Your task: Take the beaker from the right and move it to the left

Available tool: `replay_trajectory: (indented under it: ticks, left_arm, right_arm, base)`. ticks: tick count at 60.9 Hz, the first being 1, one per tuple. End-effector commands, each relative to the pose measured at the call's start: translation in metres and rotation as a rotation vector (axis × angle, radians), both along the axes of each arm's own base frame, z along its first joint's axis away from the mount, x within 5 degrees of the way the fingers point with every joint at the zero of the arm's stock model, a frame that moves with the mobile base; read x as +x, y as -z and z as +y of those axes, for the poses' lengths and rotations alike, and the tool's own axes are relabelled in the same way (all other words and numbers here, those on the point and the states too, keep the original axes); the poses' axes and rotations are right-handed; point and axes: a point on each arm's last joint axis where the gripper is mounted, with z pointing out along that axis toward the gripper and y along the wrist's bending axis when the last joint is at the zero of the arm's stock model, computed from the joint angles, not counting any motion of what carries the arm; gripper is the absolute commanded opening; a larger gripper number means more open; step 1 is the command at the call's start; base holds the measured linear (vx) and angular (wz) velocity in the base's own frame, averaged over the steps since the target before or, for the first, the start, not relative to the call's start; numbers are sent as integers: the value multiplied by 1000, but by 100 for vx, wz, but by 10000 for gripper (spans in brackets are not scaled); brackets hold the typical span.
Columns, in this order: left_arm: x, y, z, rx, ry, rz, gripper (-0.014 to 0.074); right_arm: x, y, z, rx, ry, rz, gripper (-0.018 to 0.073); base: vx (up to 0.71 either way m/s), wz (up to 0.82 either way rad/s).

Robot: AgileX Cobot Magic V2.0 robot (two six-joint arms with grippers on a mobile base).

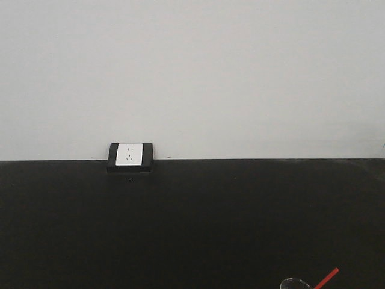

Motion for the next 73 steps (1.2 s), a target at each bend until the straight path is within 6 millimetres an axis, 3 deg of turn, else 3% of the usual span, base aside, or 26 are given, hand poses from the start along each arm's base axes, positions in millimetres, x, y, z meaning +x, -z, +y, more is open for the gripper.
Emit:
replay_trajectory:
  ticks: [1,14,21,28,37,44,52,61,73]
  left_arm:
    - [2,-1,-1,-3,11,-64,-6]
    - [2,-1,-1,-3,11,-64,-6]
    - [2,-1,-1,-3,11,-64,-6]
    - [2,-1,-1,-3,11,-64,-6]
    - [2,-1,-1,-3,11,-64,-6]
    - [2,-1,-1,-3,11,-64,-6]
    - [2,-1,-1,-3,11,-64,-6]
    - [2,-1,-1,-3,11,-64,-6]
    - [2,-1,-1,-3,11,-64,-6]
  right_arm:
    - [-1,-5,-1,-11,10,-88,-8]
    - [-1,-6,-1,-10,10,-95,-8]
    - [-3,-18,-1,-9,16,-187,-8]
    - [-8,-45,-1,-8,18,-280,-8]
    - [-6,-93,-1,-31,21,-321,-8]
    - [17,-129,-1,-39,23,-287,-8]
    - [52,-155,-2,-31,27,-275,-8]
    - [84,-162,-2,-32,31,-246,-8]
    - [104,-158,-3,0,43,-244,-4]
  base:
    - [0,0]
    - [0,0]
    - [0,0]
    - [0,0]
    - [0,0]
    - [0,0]
    - [0,0]
    - [0,0]
    - [0,0]
